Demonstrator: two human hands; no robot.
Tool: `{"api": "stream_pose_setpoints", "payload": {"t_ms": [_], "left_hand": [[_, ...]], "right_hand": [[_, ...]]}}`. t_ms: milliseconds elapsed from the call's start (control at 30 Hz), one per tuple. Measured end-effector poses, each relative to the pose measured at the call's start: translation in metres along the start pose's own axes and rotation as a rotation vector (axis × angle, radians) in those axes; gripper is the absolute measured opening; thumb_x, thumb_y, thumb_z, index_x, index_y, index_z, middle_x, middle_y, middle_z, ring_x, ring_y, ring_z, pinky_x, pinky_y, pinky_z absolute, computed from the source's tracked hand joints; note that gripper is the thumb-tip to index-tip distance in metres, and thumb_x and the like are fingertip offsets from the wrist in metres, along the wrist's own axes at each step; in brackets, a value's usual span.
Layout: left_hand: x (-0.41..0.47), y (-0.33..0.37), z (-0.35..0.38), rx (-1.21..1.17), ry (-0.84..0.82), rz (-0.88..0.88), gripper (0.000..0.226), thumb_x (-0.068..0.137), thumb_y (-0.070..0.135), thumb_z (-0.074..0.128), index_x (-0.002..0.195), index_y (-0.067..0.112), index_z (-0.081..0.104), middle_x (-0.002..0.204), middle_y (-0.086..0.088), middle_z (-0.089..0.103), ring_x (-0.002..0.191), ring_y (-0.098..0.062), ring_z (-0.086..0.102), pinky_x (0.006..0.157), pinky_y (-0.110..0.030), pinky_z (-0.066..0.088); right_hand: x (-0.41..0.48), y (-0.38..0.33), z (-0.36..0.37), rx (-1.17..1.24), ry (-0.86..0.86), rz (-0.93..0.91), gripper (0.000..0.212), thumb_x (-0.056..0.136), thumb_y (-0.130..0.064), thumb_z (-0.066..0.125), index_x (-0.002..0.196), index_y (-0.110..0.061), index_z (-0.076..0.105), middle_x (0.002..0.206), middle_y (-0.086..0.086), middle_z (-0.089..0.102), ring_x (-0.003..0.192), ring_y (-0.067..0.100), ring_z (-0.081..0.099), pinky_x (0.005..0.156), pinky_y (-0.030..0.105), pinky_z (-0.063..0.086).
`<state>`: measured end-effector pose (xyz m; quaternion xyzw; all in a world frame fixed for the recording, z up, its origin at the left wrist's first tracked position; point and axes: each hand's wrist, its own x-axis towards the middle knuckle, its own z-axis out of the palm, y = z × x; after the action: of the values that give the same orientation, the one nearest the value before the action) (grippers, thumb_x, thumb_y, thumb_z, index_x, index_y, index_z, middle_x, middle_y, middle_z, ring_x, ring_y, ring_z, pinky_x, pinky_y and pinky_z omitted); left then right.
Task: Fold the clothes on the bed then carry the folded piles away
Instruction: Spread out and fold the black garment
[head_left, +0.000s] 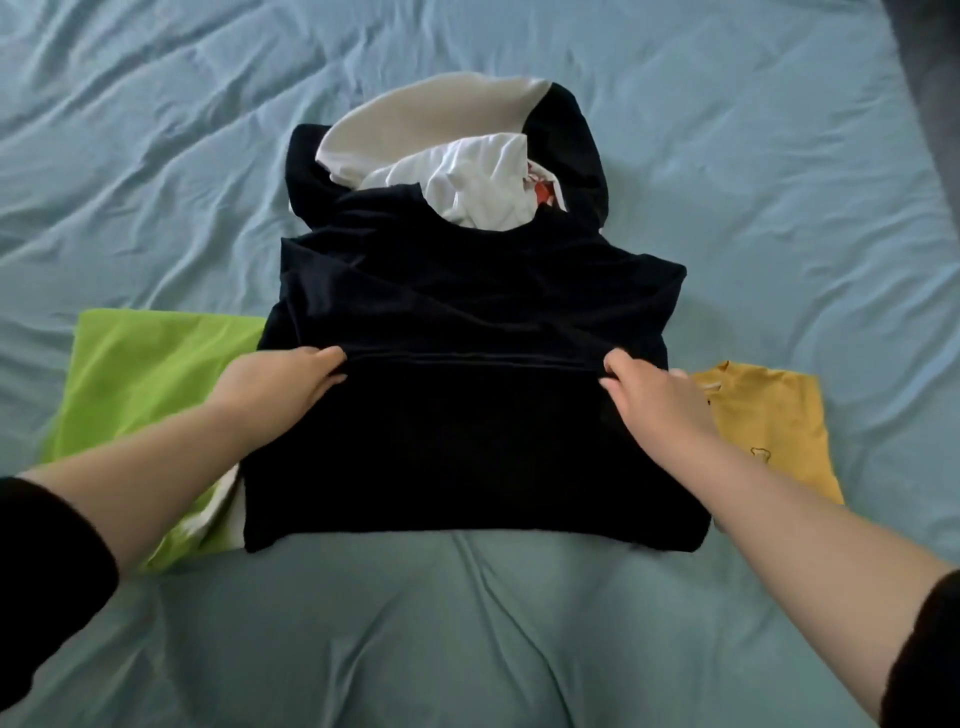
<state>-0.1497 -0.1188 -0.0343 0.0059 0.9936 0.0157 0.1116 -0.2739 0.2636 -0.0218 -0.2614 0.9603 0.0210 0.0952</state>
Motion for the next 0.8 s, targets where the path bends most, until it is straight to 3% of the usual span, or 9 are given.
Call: {"api": "stream_pose_setpoints", "payload": {"t_ms": [100, 233, 300, 433, 533, 600, 667, 733, 800], "left_hand": [[0.04, -0.012, -0.009, 0.006, 0.049, -0.099, 0.022, 0.099, 0.037, 0.037, 0.101, 0.018, 0.047, 0.092, -0.004, 0.062, 0.075, -0.033, 0.063, 0.052, -0.034, 0.039], [0.076, -0.016, -0.005, 0.103, -0.042, -0.231, 0.017, 0.095, 0.032, 0.048, 0.103, 0.021, 0.057, 0.102, -0.003, 0.066, 0.098, -0.029, 0.059, 0.083, -0.039, 0.035], [0.082, -0.015, -0.001, 0.07, -0.062, -0.292, 0.018, 0.096, 0.027, 0.045, 0.106, 0.021, 0.059, 0.104, -0.004, 0.066, 0.1, -0.028, 0.059, 0.087, -0.04, 0.033], [0.096, -0.02, -0.02, 0.127, 0.113, -0.261, 0.018, 0.098, 0.024, 0.039, 0.101, 0.021, 0.057, 0.101, -0.005, 0.063, 0.097, -0.031, 0.056, 0.085, -0.042, 0.03], [0.121, -0.032, -0.045, 0.187, 0.186, -0.272, 0.017, 0.098, 0.025, 0.04, 0.099, 0.022, 0.057, 0.1, -0.009, 0.062, 0.095, -0.033, 0.055, 0.088, -0.044, 0.029], [0.135, -0.03, -0.049, 0.193, 0.166, -0.335, 0.022, 0.095, 0.023, 0.043, 0.113, 0.023, 0.055, 0.112, -0.012, 0.057, 0.106, -0.034, 0.05, 0.097, -0.048, 0.027], [0.136, -0.011, -0.041, 0.073, 0.153, -0.437, 0.051, 0.09, 0.021, 0.05, 0.139, 0.025, 0.037, 0.138, -0.012, 0.04, 0.128, -0.032, 0.034, 0.109, -0.052, 0.017], [0.12, 0.028, -0.02, -0.03, 0.173, -0.45, 0.073, 0.089, 0.033, 0.055, 0.15, 0.028, 0.017, 0.155, -0.009, 0.019, 0.142, -0.029, 0.017, 0.114, -0.053, 0.007], [0.093, 0.072, 0.014, -0.021, 0.172, -0.245, 0.075, 0.089, 0.048, 0.048, 0.152, 0.032, 0.011, 0.16, -0.007, 0.013, 0.147, -0.028, 0.013, 0.114, -0.055, 0.005]], "right_hand": [[0.053, 0.001, -0.006, -0.041, 0.104, -0.019, 0.02, 0.103, -0.024, 0.038, 0.115, -0.013, 0.05, 0.09, 0.004, 0.066, 0.079, 0.031, 0.06, 0.071, 0.035, 0.028], [0.092, 0.004, 0.006, -0.109, 0.052, -0.009, 0.014, 0.103, -0.022, 0.039, 0.108, -0.017, 0.051, 0.08, 0.0, 0.062, 0.073, 0.026, 0.051, 0.074, 0.037, 0.027], [0.102, 0.007, 0.012, -0.146, 0.025, -0.022, 0.01, 0.102, -0.023, 0.04, 0.103, -0.018, 0.049, 0.068, -0.004, 0.053, 0.065, 0.023, 0.045, 0.072, 0.036, 0.026], [0.129, 0.02, 0.004, -0.204, 0.147, -0.006, 0.006, 0.101, -0.017, 0.044, 0.099, -0.016, 0.049, 0.063, -0.003, 0.048, 0.062, 0.023, 0.041, 0.067, 0.035, 0.022], [0.157, 0.027, -0.012, -0.178, 0.225, 0.04, 0.008, 0.099, -0.013, 0.045, 0.104, -0.016, 0.05, 0.082, 0.005, 0.063, 0.073, 0.027, 0.045, 0.071, 0.036, 0.023], [0.17, 0.021, -0.015, -0.144, 0.201, 0.077, 0.025, 0.093, -0.007, 0.051, 0.115, -0.019, 0.05, 0.105, 0.007, 0.063, 0.095, 0.029, 0.052, 0.083, 0.041, 0.031], [0.166, 0.008, -0.011, -0.058, 0.152, 0.133, 0.044, 0.091, -0.011, 0.055, 0.132, -0.021, 0.044, 0.133, 0.008, 0.051, 0.122, 0.029, 0.045, 0.105, 0.046, 0.029], [0.14, -0.017, 0.008, 0.052, 0.127, 0.119, 0.051, 0.096, -0.027, 0.05, 0.144, -0.022, 0.033, 0.152, 0.006, 0.032, 0.14, 0.027, 0.029, 0.116, 0.048, 0.017], [0.101, -0.047, 0.035, 0.058, 0.07, -0.059, 0.057, 0.098, -0.041, 0.038, 0.151, -0.025, 0.023, 0.16, 0.004, 0.019, 0.146, 0.023, 0.019, 0.118, 0.048, 0.011]]}}
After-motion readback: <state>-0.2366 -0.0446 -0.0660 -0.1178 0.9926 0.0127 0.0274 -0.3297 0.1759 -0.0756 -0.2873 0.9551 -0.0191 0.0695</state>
